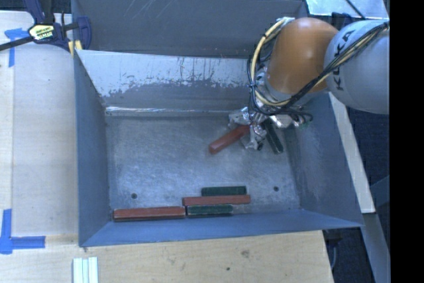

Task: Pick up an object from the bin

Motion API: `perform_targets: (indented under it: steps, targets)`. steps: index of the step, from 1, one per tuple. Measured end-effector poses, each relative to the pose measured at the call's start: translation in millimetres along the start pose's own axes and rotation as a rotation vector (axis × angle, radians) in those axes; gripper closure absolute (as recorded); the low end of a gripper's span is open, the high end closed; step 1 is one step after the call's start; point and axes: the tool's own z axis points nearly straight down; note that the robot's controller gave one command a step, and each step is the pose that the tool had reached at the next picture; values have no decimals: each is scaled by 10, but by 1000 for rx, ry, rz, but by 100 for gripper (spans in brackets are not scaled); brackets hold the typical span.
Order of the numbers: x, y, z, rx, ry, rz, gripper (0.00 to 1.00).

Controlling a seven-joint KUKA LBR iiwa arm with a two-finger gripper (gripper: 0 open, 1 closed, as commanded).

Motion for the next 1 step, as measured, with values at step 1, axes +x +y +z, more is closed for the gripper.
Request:
perform_targets:
  steps: [1]
  targets:
    - [-38,245,-1487,4,-4,-45,100]
